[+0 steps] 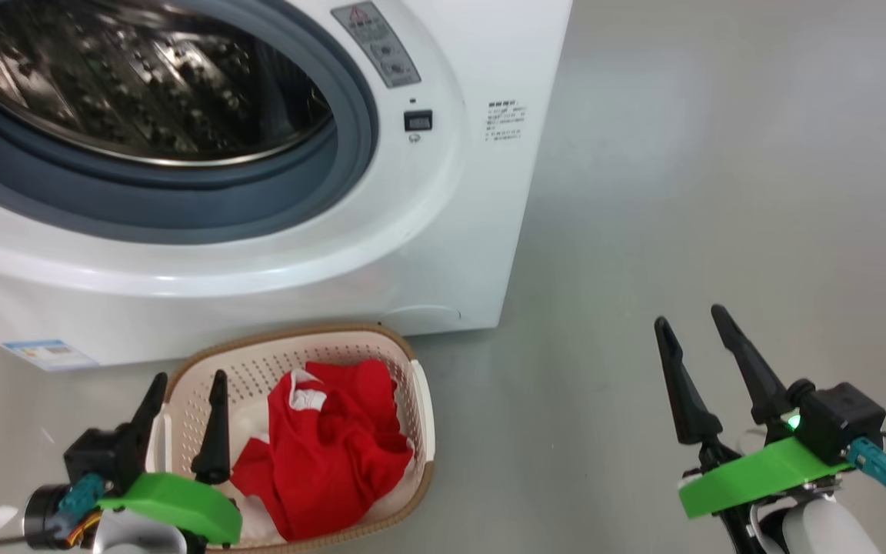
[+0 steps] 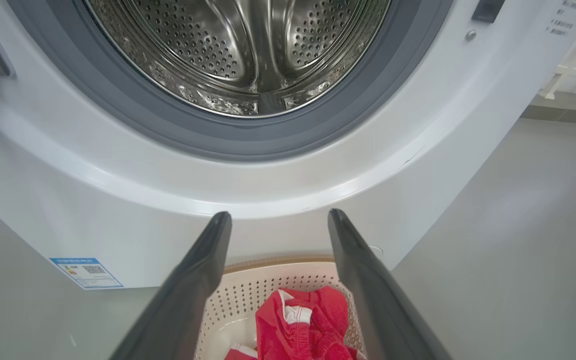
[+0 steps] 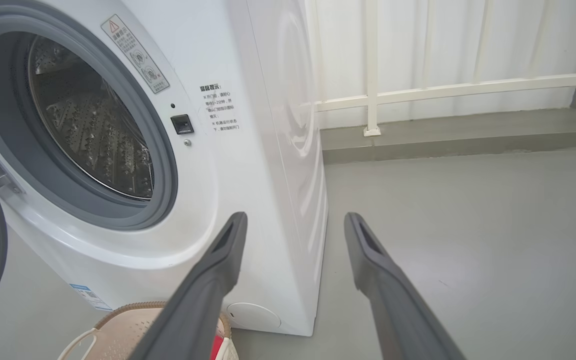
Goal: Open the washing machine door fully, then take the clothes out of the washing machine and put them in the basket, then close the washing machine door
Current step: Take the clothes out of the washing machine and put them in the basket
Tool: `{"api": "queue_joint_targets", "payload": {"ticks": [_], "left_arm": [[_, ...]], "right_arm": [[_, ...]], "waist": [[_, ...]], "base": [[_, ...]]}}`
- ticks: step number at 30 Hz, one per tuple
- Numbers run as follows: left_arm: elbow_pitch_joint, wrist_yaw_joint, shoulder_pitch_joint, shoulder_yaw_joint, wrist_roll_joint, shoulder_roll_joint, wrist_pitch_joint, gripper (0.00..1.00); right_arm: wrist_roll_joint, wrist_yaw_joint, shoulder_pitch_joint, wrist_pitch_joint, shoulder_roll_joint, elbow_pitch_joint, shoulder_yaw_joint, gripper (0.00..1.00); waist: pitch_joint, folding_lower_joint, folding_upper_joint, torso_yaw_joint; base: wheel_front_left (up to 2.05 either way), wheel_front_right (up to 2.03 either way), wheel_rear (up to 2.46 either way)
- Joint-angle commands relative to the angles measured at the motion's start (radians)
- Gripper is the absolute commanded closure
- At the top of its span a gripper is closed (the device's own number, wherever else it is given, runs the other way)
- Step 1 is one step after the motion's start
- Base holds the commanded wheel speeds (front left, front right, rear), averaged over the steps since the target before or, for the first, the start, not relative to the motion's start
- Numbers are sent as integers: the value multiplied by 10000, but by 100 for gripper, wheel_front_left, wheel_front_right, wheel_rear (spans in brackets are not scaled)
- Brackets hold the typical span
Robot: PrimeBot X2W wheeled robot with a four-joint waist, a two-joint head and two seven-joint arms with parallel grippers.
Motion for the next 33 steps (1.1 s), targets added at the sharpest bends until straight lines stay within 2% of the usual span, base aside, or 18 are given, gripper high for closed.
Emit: {"api": "queue_joint_targets", "payload": {"ticks": [1, 16, 26, 33], "left_arm": [[-477, -54, 220, 382, 110, 144, -51, 0], [-3130, -54, 2128, 892, 376, -65, -51, 0], [-4016, -53, 3335, 1158, 185, -99, -51, 0], [-4242, -13, 3526, 1189, -20, -102, -51, 0]], "right_arm": [[80, 63, 141, -65, -99, -214, 189, 0], [130, 63, 1119, -65, -322, -230, -7, 0], [121, 63, 1526, -65, -367, -278, -90, 0], [105, 63, 1601, -65, -358, -379, -191, 0]], "waist": [[-435, 0, 0, 46], [-1527, 0, 0, -32], [-1907, 0, 0, -103], [-1857, 0, 0, -53]], "base": [[0, 0, 0], [0, 0, 0], [0, 0, 0], [0, 0, 0]]}}
